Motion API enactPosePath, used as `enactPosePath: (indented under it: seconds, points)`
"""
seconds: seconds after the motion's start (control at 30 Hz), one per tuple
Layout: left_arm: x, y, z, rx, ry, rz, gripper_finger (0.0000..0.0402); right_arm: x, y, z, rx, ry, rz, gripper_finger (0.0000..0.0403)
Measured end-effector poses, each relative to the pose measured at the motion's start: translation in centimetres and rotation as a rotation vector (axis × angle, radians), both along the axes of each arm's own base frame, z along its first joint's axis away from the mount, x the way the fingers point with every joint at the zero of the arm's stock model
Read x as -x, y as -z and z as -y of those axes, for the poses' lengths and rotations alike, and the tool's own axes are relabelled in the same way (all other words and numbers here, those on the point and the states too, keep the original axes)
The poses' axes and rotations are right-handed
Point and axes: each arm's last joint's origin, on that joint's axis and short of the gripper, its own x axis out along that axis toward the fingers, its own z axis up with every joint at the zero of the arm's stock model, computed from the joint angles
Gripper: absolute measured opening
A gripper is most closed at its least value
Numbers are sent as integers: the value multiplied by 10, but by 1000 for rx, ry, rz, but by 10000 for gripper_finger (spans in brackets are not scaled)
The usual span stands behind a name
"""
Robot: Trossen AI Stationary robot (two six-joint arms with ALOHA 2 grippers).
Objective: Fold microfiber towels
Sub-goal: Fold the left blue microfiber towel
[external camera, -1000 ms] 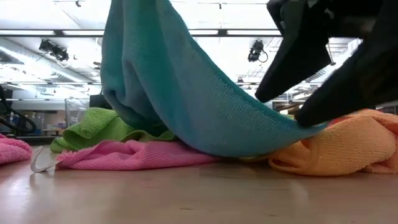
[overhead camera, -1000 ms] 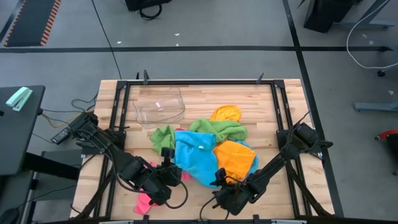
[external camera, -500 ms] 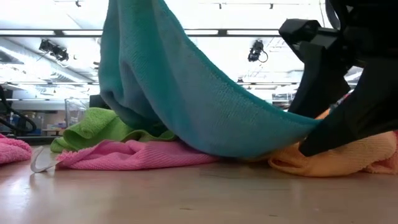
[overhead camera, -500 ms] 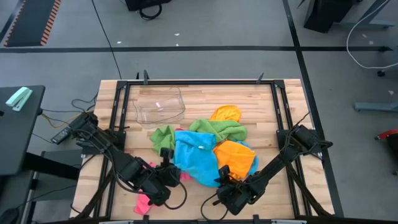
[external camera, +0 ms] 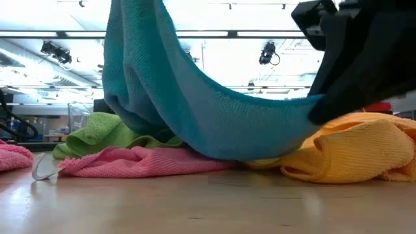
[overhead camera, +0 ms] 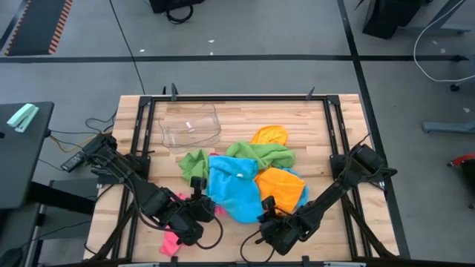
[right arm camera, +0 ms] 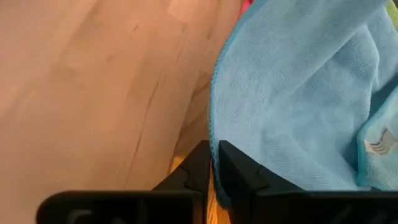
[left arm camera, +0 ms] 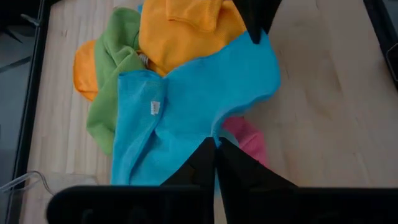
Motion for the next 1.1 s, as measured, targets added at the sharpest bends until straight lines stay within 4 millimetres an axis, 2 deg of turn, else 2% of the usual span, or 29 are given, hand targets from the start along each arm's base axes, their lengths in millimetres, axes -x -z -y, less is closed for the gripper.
enactPosePath:
  seconds: [0.13,0.3,0.43,0.7,0.83,0.97,1.1]
  points:
    - [0,0,1,16,10,-10,6,5,-17,6,-26,19,-8,41]
    - [-3,-2,3,14,48,20,16,12,-42,12,-54,19,20,37]
    - [-6,-4,6,9,87,49,7,16,-59,16,-128,-37,-11,8]
    - [-6,-4,5,21,68,45,22,19,-56,18,-163,-47,-31,43]
    - [-5,-4,5,23,65,44,11,21,-61,19,-159,-60,-23,61]
    - [-5,-3,5,21,62,39,7,29,-88,26,-146,-77,55,42]
    - [-5,-3,5,30,52,42,22,40,-112,36,-162,-86,91,8]
